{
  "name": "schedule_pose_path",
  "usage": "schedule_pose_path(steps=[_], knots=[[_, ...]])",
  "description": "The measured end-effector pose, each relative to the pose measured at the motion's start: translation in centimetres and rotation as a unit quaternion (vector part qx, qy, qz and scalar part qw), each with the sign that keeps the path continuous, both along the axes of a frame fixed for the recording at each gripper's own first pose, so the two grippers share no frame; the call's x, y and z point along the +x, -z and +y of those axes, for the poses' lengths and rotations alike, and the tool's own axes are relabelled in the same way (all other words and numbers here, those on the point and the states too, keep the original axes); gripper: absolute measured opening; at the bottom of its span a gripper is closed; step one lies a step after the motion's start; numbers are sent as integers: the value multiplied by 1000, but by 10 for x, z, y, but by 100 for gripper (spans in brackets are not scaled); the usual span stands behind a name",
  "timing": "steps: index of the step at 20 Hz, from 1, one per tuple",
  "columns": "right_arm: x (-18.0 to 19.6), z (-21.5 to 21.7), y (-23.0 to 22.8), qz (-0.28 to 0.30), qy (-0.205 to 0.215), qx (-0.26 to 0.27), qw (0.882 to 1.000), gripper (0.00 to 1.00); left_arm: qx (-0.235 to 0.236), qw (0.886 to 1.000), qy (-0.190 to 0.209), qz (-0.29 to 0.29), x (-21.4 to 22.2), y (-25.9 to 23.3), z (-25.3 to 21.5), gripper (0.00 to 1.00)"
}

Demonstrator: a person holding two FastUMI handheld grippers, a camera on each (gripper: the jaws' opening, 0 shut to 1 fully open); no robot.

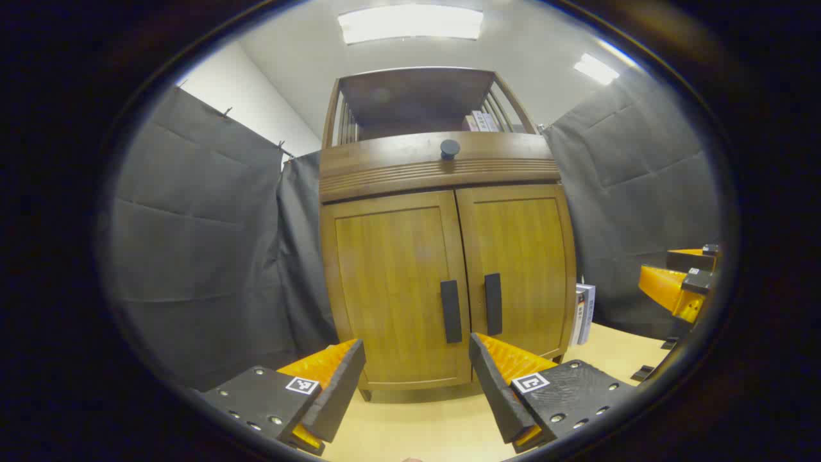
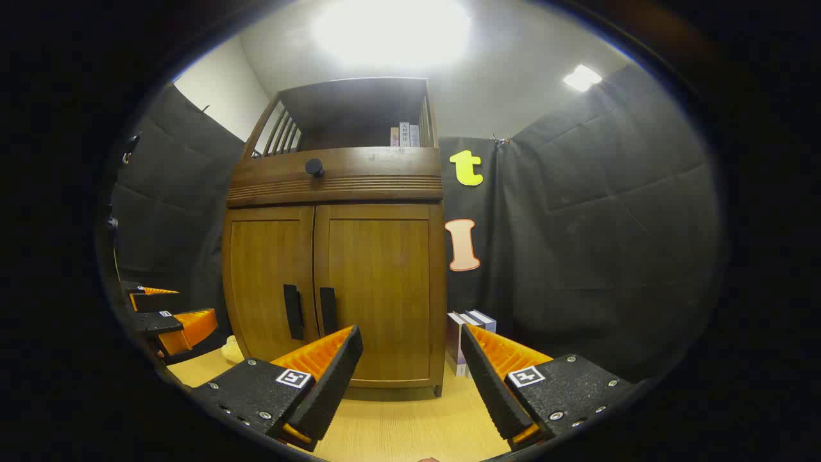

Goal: Open the right door of the double-door shoe cabinet with the right hand, and open the left door with the left hand.

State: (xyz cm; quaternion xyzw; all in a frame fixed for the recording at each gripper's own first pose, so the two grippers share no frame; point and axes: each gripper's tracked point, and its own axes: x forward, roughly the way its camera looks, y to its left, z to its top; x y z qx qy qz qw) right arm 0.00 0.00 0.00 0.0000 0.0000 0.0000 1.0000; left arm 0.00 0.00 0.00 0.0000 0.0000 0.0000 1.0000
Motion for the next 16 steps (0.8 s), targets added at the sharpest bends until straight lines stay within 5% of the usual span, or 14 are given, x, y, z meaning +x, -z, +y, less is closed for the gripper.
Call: schedule_pose_path(steps=[8, 9, 10, 14, 16], knots=[[0, 7, 2, 4, -19, 19, 1000, 95, 5, 1000, -1, -4, -1, -4, -7, 99], [0, 7, -2, -2, -21, 22, 1000, 95, 5, 1000, -2, -4, 0, -4, -6, 93], [0, 6, -4, -6, -21, 23, 999, 96, 5, 1000, -2, -4, 1, -4, -6, 99], [2, 6, -7, -10, -25, 32, 999, 95, 7, 1000, -8, -5, 2, -8, -5, 93], [2, 6, -5, -9, -27, 30, 999, 95, 12, 1000, -11, -3, 3, -7, -5, 99]])
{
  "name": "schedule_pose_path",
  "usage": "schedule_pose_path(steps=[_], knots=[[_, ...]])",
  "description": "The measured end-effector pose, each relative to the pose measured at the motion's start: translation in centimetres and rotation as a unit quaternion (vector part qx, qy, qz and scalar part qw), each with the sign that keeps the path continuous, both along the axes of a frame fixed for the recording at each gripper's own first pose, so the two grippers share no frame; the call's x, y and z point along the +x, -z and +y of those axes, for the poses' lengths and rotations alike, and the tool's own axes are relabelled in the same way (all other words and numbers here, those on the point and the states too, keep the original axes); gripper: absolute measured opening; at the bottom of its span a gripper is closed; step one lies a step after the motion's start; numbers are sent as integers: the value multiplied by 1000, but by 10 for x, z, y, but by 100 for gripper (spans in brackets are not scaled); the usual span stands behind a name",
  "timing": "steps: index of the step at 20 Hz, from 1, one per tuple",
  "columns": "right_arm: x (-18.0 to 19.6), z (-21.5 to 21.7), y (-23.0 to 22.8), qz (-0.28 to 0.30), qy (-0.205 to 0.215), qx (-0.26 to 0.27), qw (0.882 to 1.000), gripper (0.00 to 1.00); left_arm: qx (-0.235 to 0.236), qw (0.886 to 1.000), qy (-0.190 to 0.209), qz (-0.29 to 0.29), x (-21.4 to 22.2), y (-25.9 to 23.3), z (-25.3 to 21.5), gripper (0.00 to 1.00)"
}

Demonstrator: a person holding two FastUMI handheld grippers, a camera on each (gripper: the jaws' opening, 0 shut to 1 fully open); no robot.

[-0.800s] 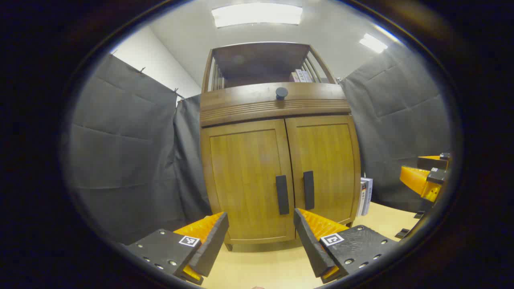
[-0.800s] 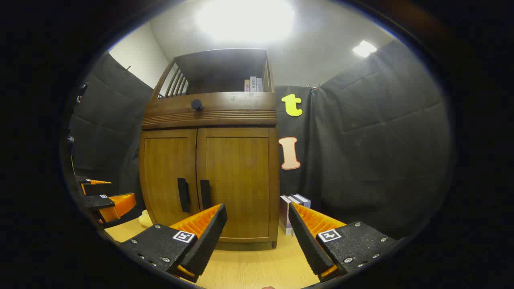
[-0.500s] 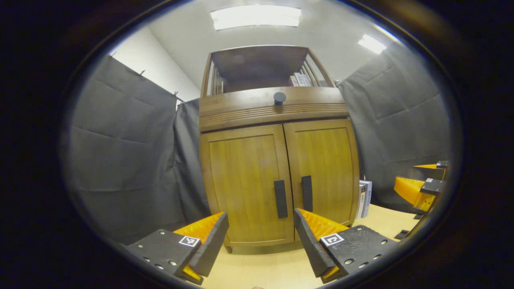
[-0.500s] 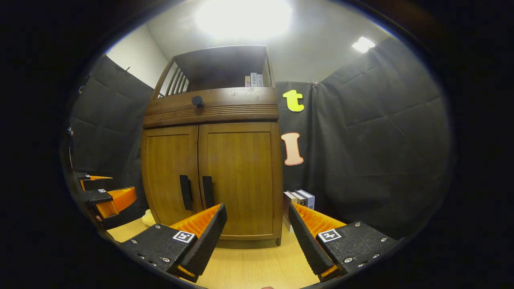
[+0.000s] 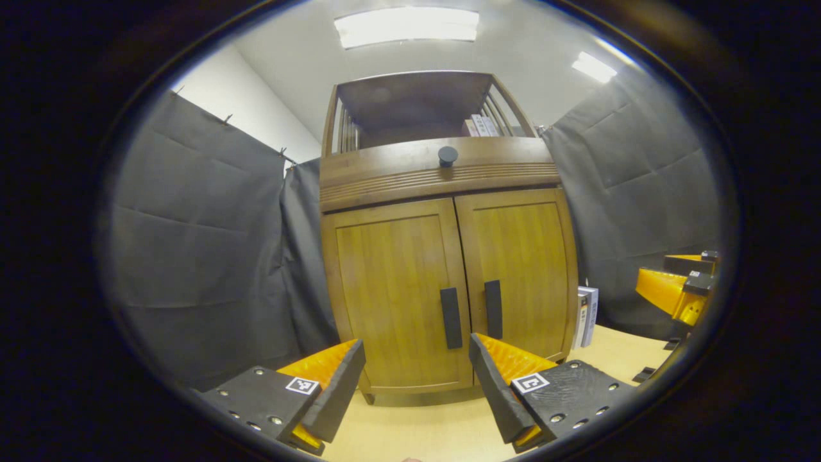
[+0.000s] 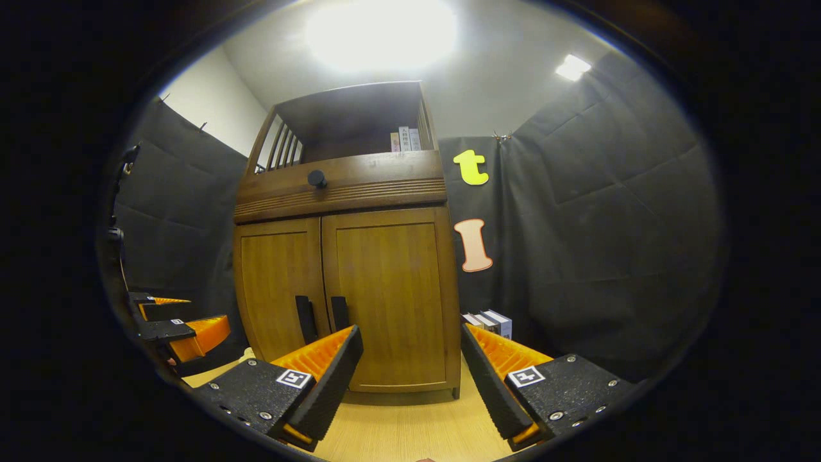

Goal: Open the right door of the double-door shoe cabinet with the right hand, and open the left door with the left hand.

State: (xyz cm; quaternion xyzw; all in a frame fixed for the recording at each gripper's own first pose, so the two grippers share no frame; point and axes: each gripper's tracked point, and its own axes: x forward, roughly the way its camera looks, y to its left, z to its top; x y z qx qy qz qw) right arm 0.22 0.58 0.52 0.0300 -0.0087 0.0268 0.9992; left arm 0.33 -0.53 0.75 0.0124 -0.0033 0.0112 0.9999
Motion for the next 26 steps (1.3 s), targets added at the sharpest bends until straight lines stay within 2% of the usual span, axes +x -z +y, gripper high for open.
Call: schedule_pose_path(steps=[2, 3, 4, 10, 15, 16, 18, 19, 20, 26], knots=[[2, 2, 3, 5, -2, -5, 1000, 95, -5, 1000, -1, 1, 2, 1, -1, 99], [3, 3, 4, 7, -4, -6, 1000, 95, -8, 1000, -3, 1, 2, 1, 1, 93], [3, 4, 5, 8, -5, -8, 1000, 95, -9, 1000, -5, 0, 4, 2, 3, 99], [16, 15, 1, 11, -12, -4, 1000, 95, -15, 1000, -13, 2, 3, -1, 13, 99], [47, 35, -15, -7, -33, -15, 999, 95, -25, 999, -36, -5, -13, -4, 30, 99], [54, 38, -17, -10, -37, -15, 999, 95, -30, 999, -42, -3, -18, -2, 34, 93], [68, 43, -22, -17, -41, -12, 999, 95, -36, 998, -53, 1, -24, 1, 40, 93], [74, 47, -25, -21, -43, -9, 999, 96, -36, 997, -61, 1, -27, 2, 45, 93], [82, 52, -26, -23, -46, -8, 999, 95, -35, 997, -69, 2, -32, 4, 54, 99], [127, 81, -33, -32, -64, 1, 997, 95, -26, 993, -113, 17, -55, 12, 84, 99]])
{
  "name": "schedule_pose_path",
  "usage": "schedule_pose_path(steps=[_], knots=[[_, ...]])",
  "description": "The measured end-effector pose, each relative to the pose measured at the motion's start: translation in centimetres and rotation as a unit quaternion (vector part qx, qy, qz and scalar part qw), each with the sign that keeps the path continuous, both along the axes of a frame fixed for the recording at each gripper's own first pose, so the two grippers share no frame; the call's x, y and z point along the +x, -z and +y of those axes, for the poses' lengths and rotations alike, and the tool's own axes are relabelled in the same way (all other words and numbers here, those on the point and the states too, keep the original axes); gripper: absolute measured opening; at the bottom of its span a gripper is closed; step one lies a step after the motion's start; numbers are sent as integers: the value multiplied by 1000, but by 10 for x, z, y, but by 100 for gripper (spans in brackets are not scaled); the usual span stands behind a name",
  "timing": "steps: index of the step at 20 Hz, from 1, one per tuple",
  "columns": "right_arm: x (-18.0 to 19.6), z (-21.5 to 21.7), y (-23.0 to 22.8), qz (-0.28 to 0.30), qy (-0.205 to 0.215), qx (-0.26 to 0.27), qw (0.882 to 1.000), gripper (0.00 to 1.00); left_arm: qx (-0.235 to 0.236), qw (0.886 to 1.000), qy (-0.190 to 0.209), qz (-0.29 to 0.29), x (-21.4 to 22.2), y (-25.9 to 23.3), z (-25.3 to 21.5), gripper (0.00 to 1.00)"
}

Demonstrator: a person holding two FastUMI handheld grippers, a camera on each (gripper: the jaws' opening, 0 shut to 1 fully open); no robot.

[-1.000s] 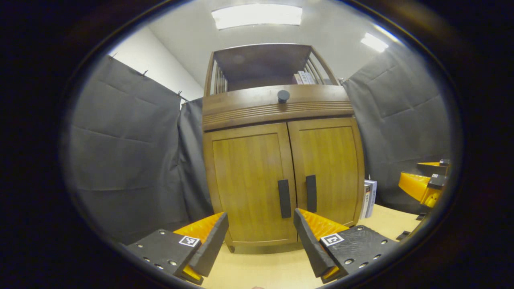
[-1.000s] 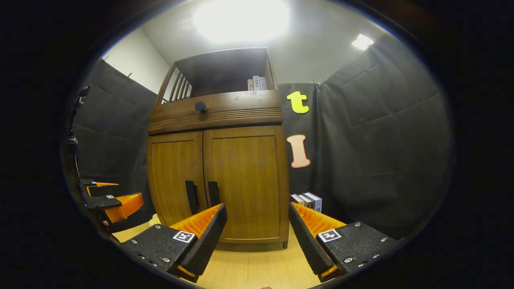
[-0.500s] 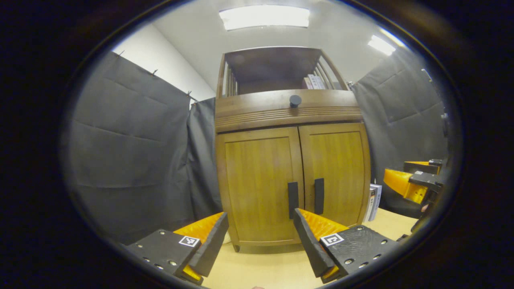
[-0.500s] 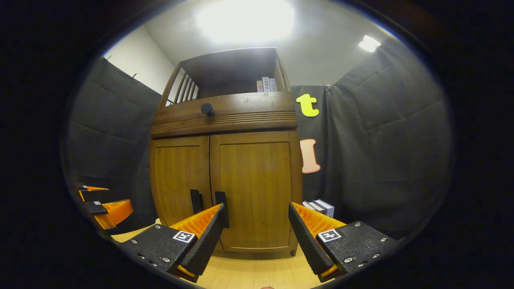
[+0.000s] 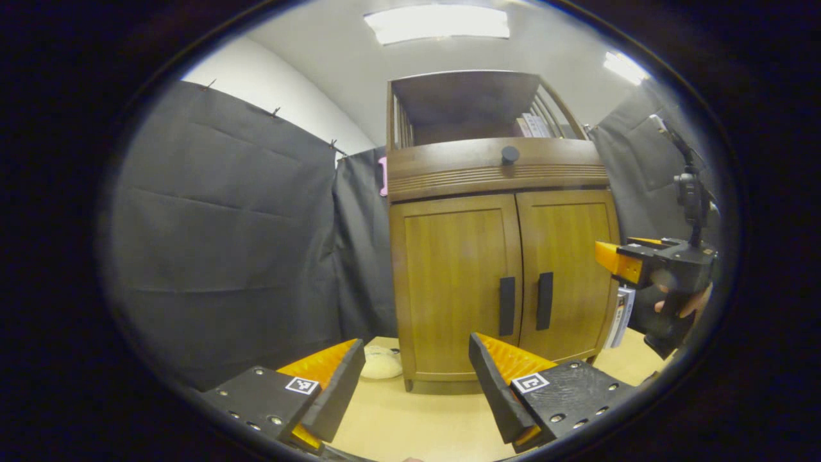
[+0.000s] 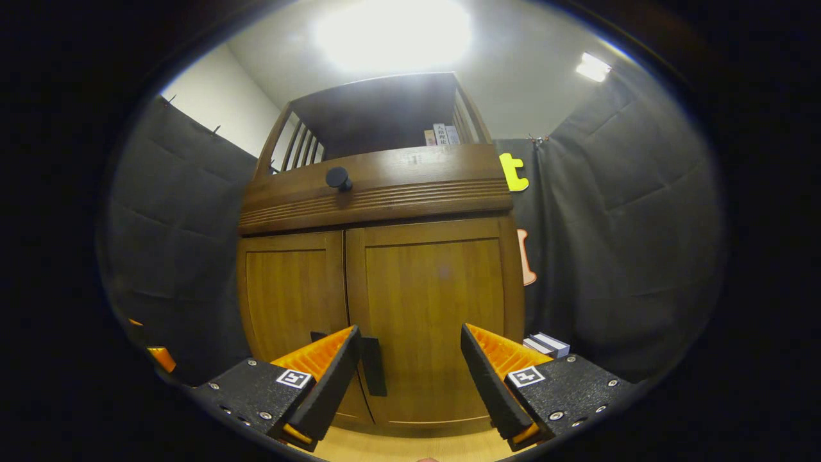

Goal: Open the right door of the double-door shoe cabinet with the right hand, and open the left door with the left hand.

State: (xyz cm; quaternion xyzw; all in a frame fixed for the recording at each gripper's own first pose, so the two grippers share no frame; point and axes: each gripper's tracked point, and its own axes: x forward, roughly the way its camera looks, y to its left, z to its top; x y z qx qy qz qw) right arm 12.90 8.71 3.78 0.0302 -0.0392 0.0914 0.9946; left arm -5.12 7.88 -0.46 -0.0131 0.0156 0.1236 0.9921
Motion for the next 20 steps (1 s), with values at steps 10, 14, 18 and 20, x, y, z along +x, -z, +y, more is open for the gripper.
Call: schedule_pose_path(steps=[10, 14, 18, 20], knots=[[63, 42, 33, 18, -21, 9, 1000, 95, 19, 998, -53, 19, -33, 5, 20, 99], [81, 52, 53, 34, -29, 8, 999, 94, 28, 996, -77, 27, -37, 3, 23, 99], [98, 57, 81, 62, -25, -5, 998, 92, 34, 994, -96, 30, -43, 0, 25, 99], [102, 63, 86, 64, -32, -4, 997, 88, 36, 993, -103, 33, -45, -2, 26, 99]])
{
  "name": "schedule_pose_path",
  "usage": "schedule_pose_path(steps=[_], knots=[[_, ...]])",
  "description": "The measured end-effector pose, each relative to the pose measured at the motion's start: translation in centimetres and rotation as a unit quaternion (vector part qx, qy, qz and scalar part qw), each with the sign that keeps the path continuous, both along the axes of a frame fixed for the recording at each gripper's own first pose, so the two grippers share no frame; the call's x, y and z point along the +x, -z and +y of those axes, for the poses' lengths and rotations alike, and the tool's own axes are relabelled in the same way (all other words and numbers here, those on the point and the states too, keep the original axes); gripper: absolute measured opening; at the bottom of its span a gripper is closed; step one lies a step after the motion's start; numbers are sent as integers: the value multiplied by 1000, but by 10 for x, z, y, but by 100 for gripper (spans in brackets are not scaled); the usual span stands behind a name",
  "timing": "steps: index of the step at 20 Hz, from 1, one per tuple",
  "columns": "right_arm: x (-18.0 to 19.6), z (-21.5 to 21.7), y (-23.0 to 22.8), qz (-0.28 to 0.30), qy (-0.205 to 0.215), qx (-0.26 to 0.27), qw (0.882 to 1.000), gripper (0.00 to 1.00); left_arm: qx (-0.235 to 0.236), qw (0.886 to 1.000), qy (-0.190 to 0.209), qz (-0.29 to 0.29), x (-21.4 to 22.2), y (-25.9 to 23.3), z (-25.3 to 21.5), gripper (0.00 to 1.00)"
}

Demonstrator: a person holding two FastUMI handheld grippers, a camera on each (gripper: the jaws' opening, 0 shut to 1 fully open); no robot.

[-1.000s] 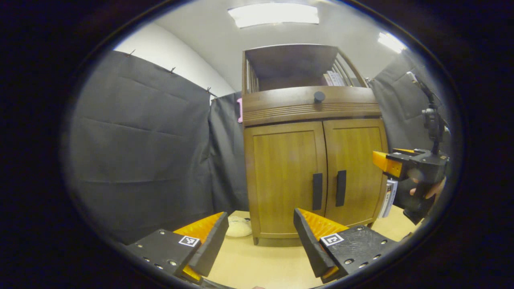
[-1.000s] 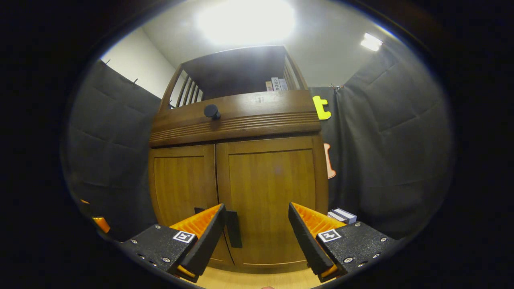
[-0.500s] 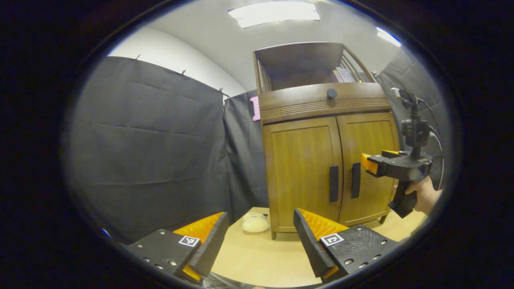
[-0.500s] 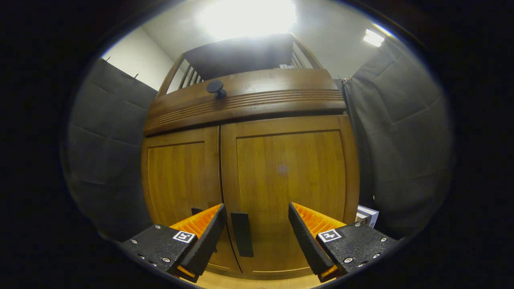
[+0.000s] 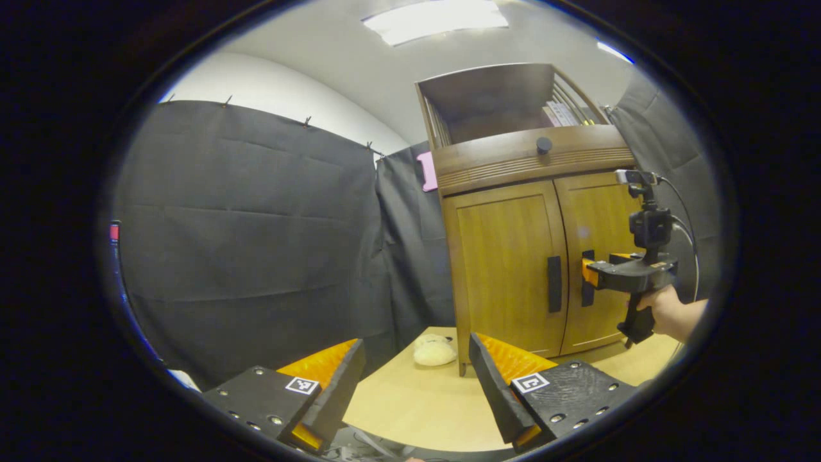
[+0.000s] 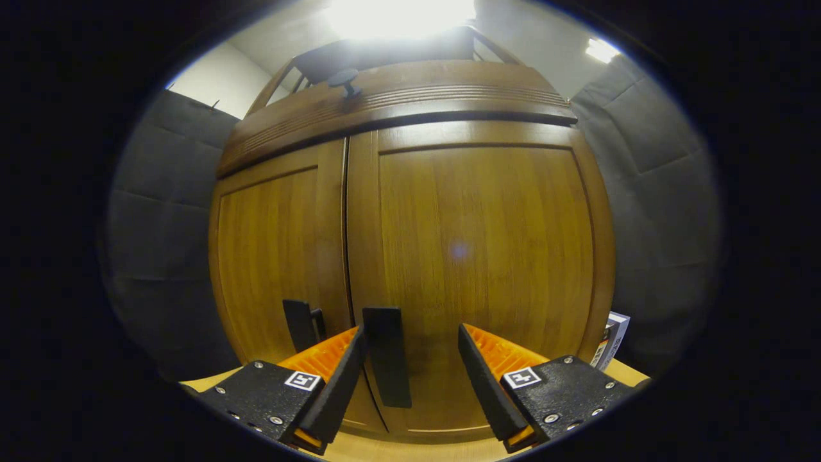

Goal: Open the right door of the double-door shoe cabinet with the right hand, and open the left door with the left hand.

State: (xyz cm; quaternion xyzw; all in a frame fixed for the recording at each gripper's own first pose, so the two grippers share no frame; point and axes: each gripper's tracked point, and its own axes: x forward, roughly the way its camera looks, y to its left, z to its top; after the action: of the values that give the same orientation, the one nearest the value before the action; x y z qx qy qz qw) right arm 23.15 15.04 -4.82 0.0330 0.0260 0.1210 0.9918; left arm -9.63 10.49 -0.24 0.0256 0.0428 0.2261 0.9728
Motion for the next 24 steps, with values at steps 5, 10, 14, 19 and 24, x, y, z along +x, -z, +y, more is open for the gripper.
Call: schedule_pose_path(steps=[5, 10, 14, 19, 24], knots=[[3, 15, 6, 23, -5, -6, 1000, 66, 3, 1000, -14, 1, -4, -3, 2, 99], [1, 26, 14, 49, -10, -8, 999, 52, 3, 1000, -17, -2, -5, 0, 1, 99], [0, 30, 14, 52, -11, -12, 998, 33, -4, 1000, -14, -3, -4, 0, 1, 93], [-3, 31, 13, 67, -17, -5, 998, 28, -10, 1000, 2, -10, -1, 0, 0, 93], [-2, 32, 13, 67, -21, -2, 998, 27, -8, 999, 28, -18, 3, -4, -4, 93]])
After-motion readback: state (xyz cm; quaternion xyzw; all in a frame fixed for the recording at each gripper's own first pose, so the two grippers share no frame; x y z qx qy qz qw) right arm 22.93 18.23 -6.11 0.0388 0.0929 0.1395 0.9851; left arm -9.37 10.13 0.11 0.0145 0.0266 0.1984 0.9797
